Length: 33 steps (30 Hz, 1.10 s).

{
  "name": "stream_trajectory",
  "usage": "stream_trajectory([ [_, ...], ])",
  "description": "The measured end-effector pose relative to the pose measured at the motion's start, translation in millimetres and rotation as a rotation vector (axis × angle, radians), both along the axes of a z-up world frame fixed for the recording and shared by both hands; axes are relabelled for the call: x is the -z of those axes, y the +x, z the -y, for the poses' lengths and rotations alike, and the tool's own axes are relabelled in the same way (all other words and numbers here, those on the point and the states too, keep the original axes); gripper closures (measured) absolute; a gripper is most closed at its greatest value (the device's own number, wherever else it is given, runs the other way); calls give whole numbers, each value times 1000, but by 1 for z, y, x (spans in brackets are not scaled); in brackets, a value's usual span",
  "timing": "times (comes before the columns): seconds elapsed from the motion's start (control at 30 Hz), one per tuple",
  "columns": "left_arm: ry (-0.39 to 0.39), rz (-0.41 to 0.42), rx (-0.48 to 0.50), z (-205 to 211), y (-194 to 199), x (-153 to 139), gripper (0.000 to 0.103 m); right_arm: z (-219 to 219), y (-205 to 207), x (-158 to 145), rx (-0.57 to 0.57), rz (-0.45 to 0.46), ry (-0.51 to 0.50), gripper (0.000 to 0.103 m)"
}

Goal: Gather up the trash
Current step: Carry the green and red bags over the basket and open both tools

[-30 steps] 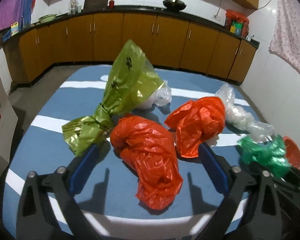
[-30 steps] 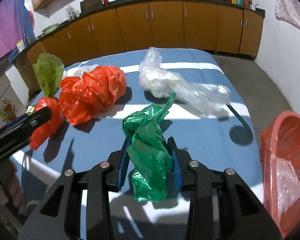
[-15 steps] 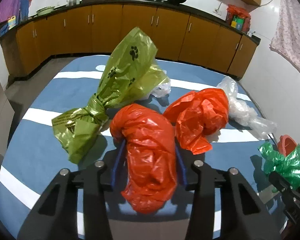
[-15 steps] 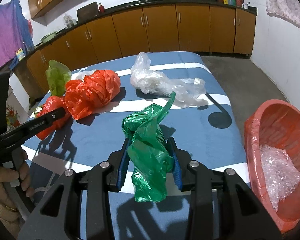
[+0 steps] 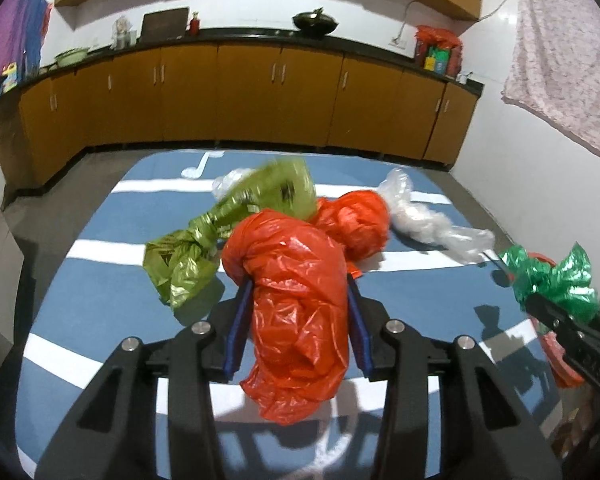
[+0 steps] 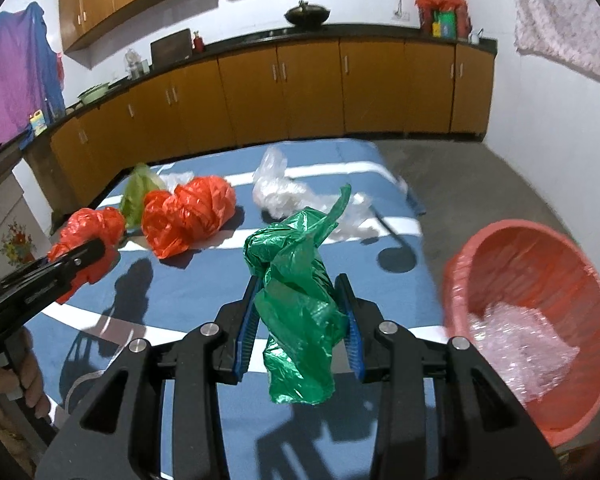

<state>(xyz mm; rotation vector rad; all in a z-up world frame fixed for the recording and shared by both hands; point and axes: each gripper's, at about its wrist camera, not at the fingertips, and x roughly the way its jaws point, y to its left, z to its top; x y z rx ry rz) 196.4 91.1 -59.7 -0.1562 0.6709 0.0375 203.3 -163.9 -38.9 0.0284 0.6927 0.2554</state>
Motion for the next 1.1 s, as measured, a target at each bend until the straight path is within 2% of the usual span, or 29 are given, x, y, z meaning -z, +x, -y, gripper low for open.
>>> stream_trajectory([
  [0.53,-1,90,142,56,-22,-43,60,51,-27,-29,145,107,-15,65],
  [1.1,7,96,321,138,-17,-48,60,122,-43,-28,314,124,-25,65],
])
